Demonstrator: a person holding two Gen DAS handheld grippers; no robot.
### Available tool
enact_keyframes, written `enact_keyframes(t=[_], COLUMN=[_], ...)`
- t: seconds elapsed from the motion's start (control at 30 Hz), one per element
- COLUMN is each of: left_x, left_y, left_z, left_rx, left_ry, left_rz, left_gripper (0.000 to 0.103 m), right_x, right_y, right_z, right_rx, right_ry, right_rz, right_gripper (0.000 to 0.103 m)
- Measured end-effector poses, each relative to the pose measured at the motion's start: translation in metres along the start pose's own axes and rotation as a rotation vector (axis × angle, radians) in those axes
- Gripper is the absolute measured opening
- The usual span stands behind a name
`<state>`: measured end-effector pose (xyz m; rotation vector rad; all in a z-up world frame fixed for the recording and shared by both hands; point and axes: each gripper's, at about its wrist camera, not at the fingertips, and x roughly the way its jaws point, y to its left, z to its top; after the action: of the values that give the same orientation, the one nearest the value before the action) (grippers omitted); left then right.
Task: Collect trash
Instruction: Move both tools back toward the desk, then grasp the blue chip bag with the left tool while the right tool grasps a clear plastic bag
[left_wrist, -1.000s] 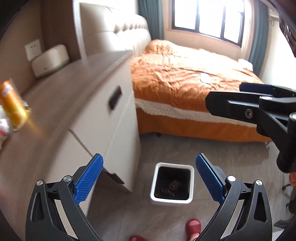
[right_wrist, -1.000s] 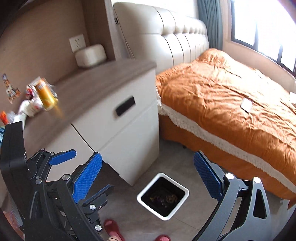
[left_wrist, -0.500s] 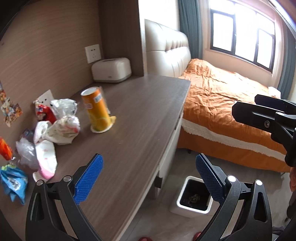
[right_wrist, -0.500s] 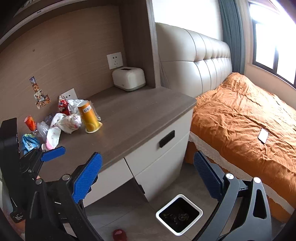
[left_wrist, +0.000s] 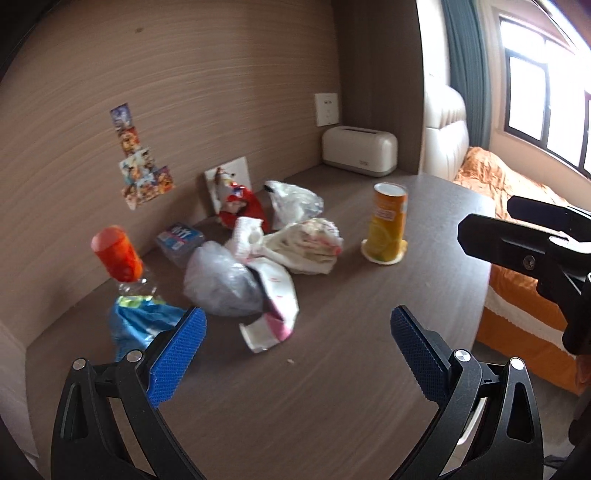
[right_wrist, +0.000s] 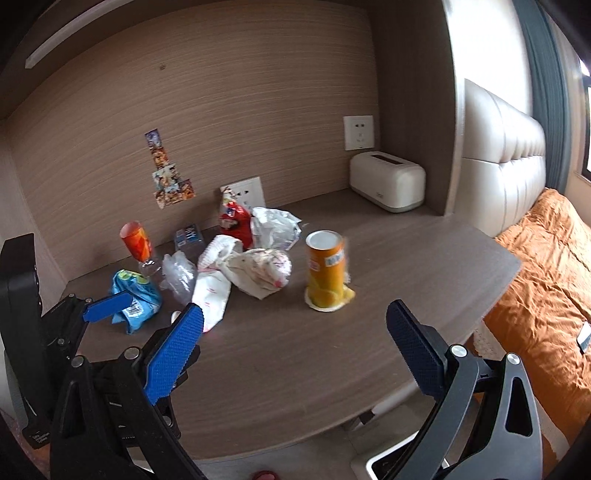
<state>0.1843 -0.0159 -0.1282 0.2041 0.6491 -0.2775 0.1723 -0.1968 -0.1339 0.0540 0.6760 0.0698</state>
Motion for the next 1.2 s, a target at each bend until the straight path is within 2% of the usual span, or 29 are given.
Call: enact_keyframes(t=[0.2,0.37,0.47,0.63,0.7,0.73,0.8,0.83,0.87,0.9,1.0,1.2], left_x=[0.008,0.026,0.041,0.061,0.066,0.069,0.071,0.071,0.071,0.072,0.072,0.054], left_y=[0.061,0.103,0.122,0.136,0.137,0.137,0.135,0.135,0.134,0.134,0.134,0.135], left_z=[-0.004,-0.009,-0.014,-0.023,-0.024,-0.023,-0.022,-0.022,-0.021,-0.020,-0.016,-0.001], left_rx=[-0.074,-0.125,-0.143,-0.127,-0.109,-0.103,-0.082,-0.073,-0.064,-0.056,-0.042,-0.049], left_ry=[0.008,0.046,0.082,0.123,0.130,0.132,0.124,0.122,0.119,0.121,0.117,0.068], left_rz=[0.109,0.156,0.154,0.119,0.108,0.107,0.099,0.093,0.088,0.088,0.094,0.093], left_gripper=[0.098,0.098,0.098,0.098,0.094,0.089,0.087,0.081,0.079,0.078,0.075,0.074], right_x=[0.040,0.082,0.109,0.142,0.152,0.155,0.161,0.164,0.168,0.169,0.165,0.138], right_y=[0.045,0.074,0.091,0.112,0.119,0.122,0.127,0.130,0.134,0.135,0.134,0.124], right_z=[0.013,0.021,0.024,0.022,0.021,0.020,0.019,0.017,0.014,0.012,0.011,0.031], right_rx=[-0.067,-0.099,-0.122,-0.170,-0.193,-0.203,-0.228,-0.252,-0.274,-0.279,-0.267,-0.207], right_ry=[0.027,0.054,0.077,0.108,0.122,0.124,0.134,0.147,0.169,0.178,0.176,0.106], right_rz=[0.081,0.130,0.154,0.140,0.133,0.136,0.128,0.112,0.113,0.115,0.121,0.140], right_gripper=[0.099,0.099,0.099,0.099,0.098,0.095,0.060,0.054,0.039,0.032,0.025,0.024])
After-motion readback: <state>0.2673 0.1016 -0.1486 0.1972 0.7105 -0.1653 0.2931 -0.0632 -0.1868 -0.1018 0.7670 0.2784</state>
